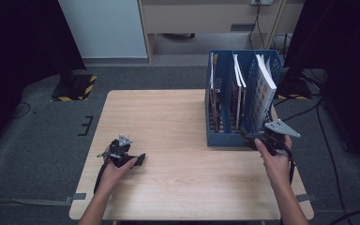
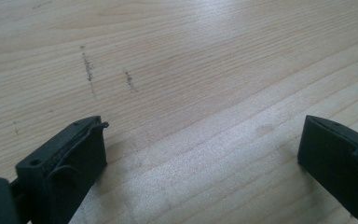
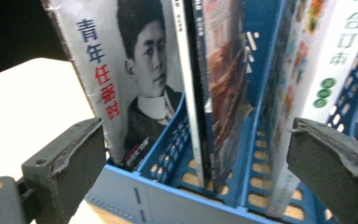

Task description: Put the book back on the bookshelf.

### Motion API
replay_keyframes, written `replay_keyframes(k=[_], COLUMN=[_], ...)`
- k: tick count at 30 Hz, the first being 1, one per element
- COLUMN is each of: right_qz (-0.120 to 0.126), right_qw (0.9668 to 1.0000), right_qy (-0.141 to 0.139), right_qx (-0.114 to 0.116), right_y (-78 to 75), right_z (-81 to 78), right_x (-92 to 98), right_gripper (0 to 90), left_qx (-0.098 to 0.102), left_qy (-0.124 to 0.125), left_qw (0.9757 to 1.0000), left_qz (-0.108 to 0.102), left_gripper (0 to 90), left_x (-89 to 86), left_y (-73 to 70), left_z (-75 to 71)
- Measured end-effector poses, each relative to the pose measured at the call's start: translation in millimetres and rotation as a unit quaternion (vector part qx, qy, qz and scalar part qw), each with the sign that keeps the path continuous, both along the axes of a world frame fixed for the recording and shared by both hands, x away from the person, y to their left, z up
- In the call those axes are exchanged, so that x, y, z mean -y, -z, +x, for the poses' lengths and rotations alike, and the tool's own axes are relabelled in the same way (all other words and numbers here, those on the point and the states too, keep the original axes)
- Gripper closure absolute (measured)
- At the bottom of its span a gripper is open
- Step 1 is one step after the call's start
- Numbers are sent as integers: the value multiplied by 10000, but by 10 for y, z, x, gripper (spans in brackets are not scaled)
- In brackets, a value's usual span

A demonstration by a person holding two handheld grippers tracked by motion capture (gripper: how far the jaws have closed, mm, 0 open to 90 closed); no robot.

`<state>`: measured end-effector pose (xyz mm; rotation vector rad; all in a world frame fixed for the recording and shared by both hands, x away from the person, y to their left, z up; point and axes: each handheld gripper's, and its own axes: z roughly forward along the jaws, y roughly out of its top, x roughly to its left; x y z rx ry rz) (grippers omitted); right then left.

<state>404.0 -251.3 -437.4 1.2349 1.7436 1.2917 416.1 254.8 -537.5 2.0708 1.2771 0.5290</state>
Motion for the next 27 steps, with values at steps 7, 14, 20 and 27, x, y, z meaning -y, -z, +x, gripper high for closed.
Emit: replay_keyframes(k=[7, 14, 20, 27], right_qz=[21, 48, 25, -52], right_qw=[9999, 9995, 9989, 9969], right_qy=[-142, -299, -434, -734], right_qx=[-80, -125, -175, -286], right_y=[72, 92, 96, 70], right_z=[-38, -57, -109, -156], right_x=[-87, -172, -260, -467], right_gripper=[50, 51, 54, 55], left_qx=[-14, -17, -18, -19], left_qy=[10, 15, 12, 5], left_qw=[10000, 10000, 10000, 10000], left_qz=[12, 7, 8, 6], left_gripper=[0, 0, 0, 0], left_x=[0, 1, 1, 2], left_y=[-1, -1, -1, -1], left_z=[1, 2, 1, 0])
